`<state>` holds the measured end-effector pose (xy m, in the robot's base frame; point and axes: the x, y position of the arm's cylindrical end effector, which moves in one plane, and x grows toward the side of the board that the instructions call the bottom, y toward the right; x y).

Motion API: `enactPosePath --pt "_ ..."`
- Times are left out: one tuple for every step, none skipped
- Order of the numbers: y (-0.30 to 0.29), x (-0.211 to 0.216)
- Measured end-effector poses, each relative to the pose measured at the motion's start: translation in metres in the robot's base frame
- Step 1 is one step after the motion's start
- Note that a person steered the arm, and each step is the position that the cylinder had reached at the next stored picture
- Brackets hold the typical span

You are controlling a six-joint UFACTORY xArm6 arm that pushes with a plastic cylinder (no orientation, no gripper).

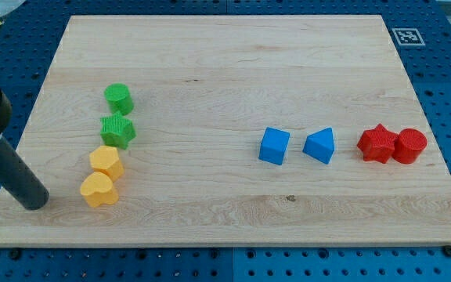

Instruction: Push the yellow hexagon to the bottom right side of the green star

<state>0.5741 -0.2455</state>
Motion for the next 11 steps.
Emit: enactPosePath --pt "0.000 0.000" --pt "0.002 -0.005" --pt "0.018 -0.022" --pt "0.044 -0.038" --pt "0.074 -0.064" --pt "0.088 -0.077" --pt "0.072 -0.071" --pt "0.045 -0.056" --pt "0.045 -0.064" --pt "0.045 -0.083" --pt "0.047 -0.083"
